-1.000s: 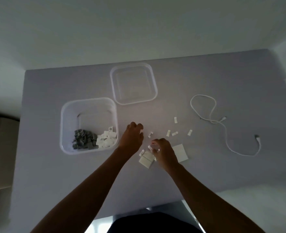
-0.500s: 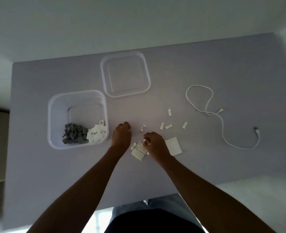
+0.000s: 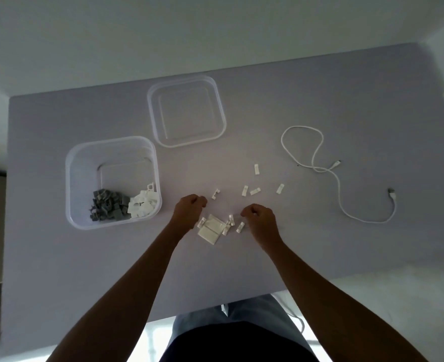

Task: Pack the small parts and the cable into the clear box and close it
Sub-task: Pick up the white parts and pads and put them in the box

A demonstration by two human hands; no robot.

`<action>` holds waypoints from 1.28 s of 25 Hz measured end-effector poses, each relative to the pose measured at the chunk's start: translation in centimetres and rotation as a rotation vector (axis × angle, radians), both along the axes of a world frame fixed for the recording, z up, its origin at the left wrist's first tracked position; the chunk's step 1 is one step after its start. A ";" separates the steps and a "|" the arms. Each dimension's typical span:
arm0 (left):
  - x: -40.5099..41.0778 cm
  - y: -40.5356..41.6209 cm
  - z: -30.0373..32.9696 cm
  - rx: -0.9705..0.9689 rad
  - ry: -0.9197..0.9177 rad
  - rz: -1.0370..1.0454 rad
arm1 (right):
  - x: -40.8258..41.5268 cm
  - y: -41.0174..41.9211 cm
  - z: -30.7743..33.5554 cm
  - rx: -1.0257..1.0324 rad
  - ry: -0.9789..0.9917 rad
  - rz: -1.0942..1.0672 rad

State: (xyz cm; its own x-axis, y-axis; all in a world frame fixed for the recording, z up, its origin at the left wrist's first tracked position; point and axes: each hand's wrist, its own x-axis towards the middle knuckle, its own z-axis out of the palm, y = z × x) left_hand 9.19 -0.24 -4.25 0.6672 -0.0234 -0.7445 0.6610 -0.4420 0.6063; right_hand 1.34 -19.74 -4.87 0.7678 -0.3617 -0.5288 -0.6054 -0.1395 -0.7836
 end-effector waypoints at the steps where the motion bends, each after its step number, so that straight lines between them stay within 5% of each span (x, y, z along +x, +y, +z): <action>1: -0.4 0.2 -0.5 0.163 -0.149 -0.183 | -0.4 0.2 -0.4 -0.196 -0.010 0.130; 5: -2.1 1.4 -1.6 0.319 -0.328 -0.456 | -2.2 0.9 -1.1 -0.460 0.010 0.285; 17: -4.3 1.1 -2.4 0.513 -0.506 -0.565 | -3.3 2.1 -2.3 -0.634 -0.022 0.347; 21: -4.5 1.1 -2.1 0.479 -0.559 -0.572 | -3.0 2.0 -2.2 -0.306 0.018 0.112; 27: -4.4 1.6 -2.2 0.419 -0.595 -0.612 | -3.2 1.4 0.1 0.758 0.100 -0.497; 30: -4.1 1.5 -1.7 0.409 -0.573 -0.613 | -3.4 1.2 0.6 0.894 0.093 -0.529; 32: -3.7 1.2 -1.2 0.378 -0.497 -0.509 | -3.2 1.3 0.4 0.712 0.116 -0.434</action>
State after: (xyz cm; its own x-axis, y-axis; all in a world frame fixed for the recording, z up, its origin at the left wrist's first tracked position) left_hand 5.44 0.96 -5.47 0.8979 -0.2200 -0.3814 0.0150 -0.8504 0.5259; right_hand -1.88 -18.44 -4.45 0.5642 -0.1625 -0.8095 -0.5731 0.6287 -0.5256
